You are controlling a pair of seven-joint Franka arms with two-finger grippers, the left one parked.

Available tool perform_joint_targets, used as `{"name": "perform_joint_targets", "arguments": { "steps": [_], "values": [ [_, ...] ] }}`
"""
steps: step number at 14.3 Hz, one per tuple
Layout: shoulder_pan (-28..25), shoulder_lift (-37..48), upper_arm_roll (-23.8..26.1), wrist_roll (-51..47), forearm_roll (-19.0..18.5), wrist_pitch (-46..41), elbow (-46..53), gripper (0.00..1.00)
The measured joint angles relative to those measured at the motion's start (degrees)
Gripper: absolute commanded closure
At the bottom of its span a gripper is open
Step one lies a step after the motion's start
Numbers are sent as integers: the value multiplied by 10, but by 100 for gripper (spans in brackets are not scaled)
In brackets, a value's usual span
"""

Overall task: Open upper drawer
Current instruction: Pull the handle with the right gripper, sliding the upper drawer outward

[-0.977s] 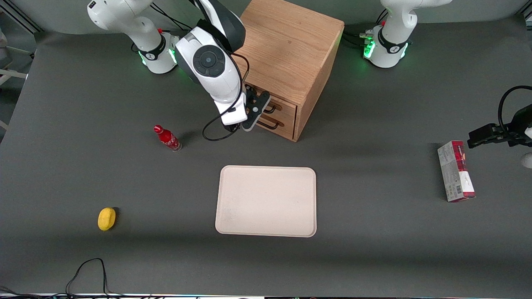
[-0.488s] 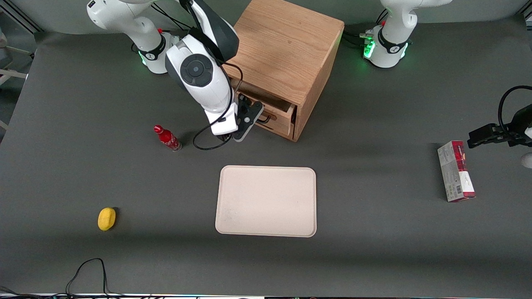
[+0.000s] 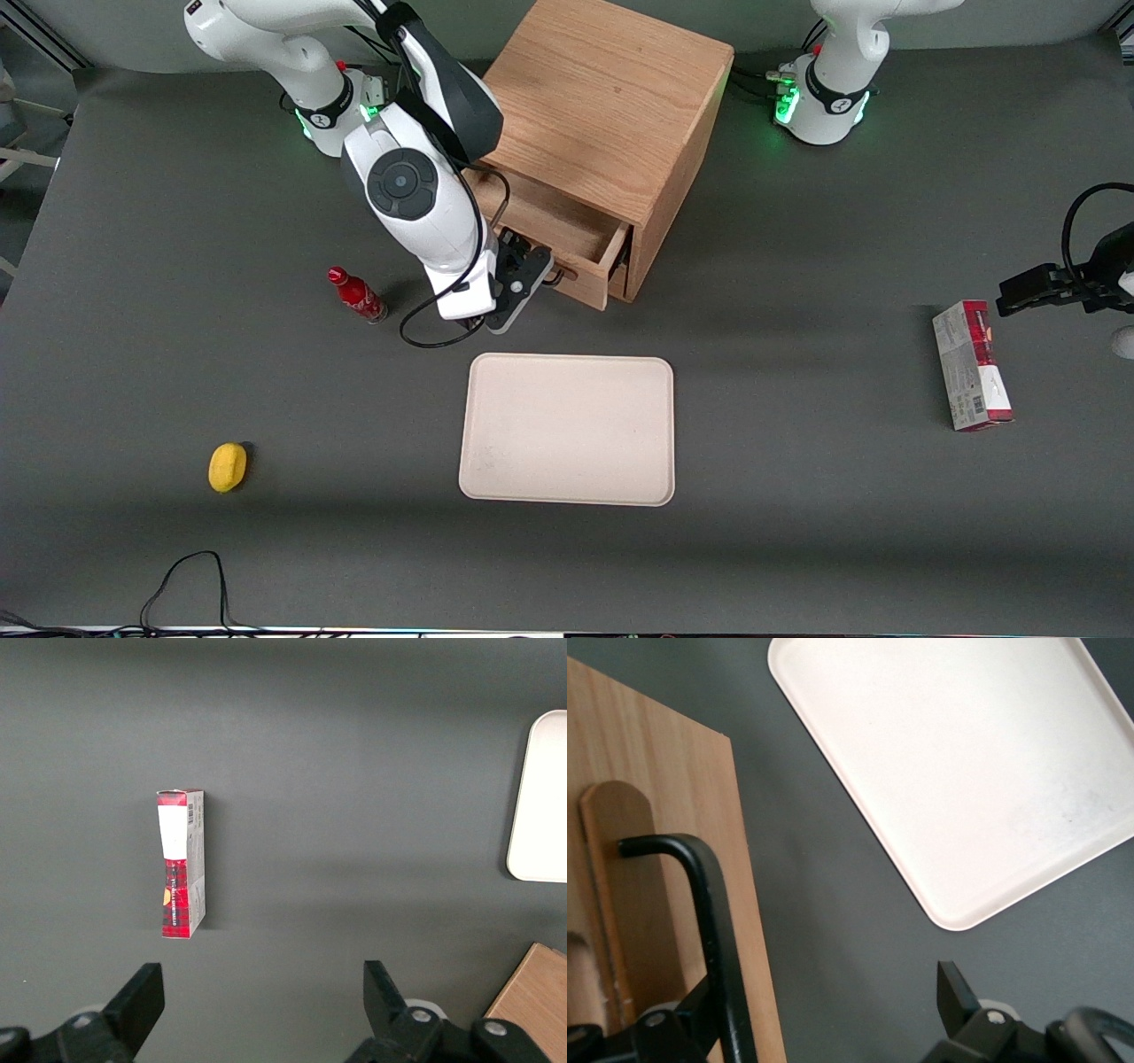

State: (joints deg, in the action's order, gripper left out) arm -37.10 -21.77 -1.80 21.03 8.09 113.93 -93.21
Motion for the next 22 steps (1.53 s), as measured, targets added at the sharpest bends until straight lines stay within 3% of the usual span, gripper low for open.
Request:
{"name": "perform_joint_targets", "arguments": {
  "steps": [5, 22],
  "values": [
    [27, -43, 0, 1, -20, -57, 76, 0],
    [78, -91, -1, 26, -21, -66, 139, 0]
  ]
}}
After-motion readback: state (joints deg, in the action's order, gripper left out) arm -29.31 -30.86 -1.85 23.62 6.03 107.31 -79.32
